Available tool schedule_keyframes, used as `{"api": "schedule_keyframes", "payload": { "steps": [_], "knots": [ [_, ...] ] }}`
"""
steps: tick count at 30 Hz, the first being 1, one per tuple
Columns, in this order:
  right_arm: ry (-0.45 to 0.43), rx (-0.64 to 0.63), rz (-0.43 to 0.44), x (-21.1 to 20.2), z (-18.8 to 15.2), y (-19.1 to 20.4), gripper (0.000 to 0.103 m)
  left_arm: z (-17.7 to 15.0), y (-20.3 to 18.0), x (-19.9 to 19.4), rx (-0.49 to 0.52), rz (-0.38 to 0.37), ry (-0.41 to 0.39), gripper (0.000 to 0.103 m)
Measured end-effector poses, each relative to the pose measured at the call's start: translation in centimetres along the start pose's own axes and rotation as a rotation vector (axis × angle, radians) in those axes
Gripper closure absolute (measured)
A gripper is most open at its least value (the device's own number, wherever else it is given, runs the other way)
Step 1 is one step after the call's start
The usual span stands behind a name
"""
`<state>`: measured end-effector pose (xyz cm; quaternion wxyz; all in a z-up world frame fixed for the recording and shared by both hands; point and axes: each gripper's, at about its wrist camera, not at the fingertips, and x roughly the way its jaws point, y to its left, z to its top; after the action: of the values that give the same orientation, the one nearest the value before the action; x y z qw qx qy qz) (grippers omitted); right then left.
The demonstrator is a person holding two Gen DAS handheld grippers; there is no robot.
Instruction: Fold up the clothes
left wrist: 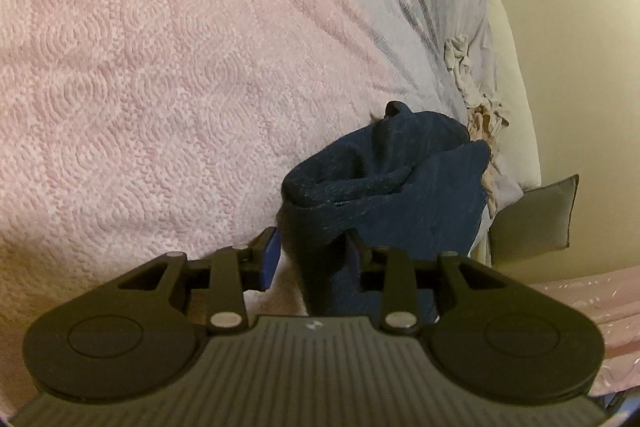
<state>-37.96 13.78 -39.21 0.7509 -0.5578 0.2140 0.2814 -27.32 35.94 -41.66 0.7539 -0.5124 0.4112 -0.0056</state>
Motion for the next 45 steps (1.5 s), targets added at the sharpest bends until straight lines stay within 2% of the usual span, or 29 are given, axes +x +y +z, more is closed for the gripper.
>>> {"api": "schedule_keyframes", "payload": {
  "steps": [8,9,11,14,18,25,32,35,39,43,45],
  "knots": [
    [-0.005,0.033,0.022,1.6,0.2,-0.9,0.053,-0.3,-0.4,1.4,-0.012,-0.023,-0.040,0.074],
    [-0.005,0.037,0.025,1.8,0.2,-1.0,0.059,-0.3,-0.5,1.4,-0.006,-0.022,-0.045,0.076],
    [-0.013,0.058,0.041,1.7,0.1,-1.6,0.084,-0.4,-0.8,1.0,-0.002,-0.027,-0.052,0.081],
    [-0.038,0.094,0.057,1.0,-0.2,-3.6,0.088,-0.4,-1.7,0.1,-0.004,-0.038,-0.059,0.084],
    [-0.056,0.216,0.167,-0.2,-0.3,-8.3,0.090,-0.5,-4.2,-1.4,0.020,-0.041,-0.090,0.085],
    [-0.106,0.410,0.392,-1.6,-1.2,-18.2,0.090,-0.6,-9.0,-2.7,-0.022,-0.060,-0.152,0.085],
    [-0.155,0.471,0.603,0.4,-3.3,-25.0,0.090,-1.1,-12.8,-1.7,-0.077,0.022,-0.227,0.085],
    [-0.174,0.531,0.725,3.2,-5.0,-28.8,0.090,-1.4,-15.9,-0.9,-0.062,0.084,-0.262,0.085],
    [-0.164,0.629,0.881,7.9,-7.5,-34.5,0.090,-1.3,-20.6,1.5,-0.035,0.107,-0.312,0.084],
    [-0.130,0.716,0.988,12.2,-9.6,-39.0,0.090,-0.3,-24.8,5.6,-0.009,0.126,-0.356,0.076],
    [-0.099,0.773,1.016,14.7,-10.8,-40.7,0.090,0.2,-26.7,7.7,0.010,0.137,-0.373,0.075]
  ]
}}
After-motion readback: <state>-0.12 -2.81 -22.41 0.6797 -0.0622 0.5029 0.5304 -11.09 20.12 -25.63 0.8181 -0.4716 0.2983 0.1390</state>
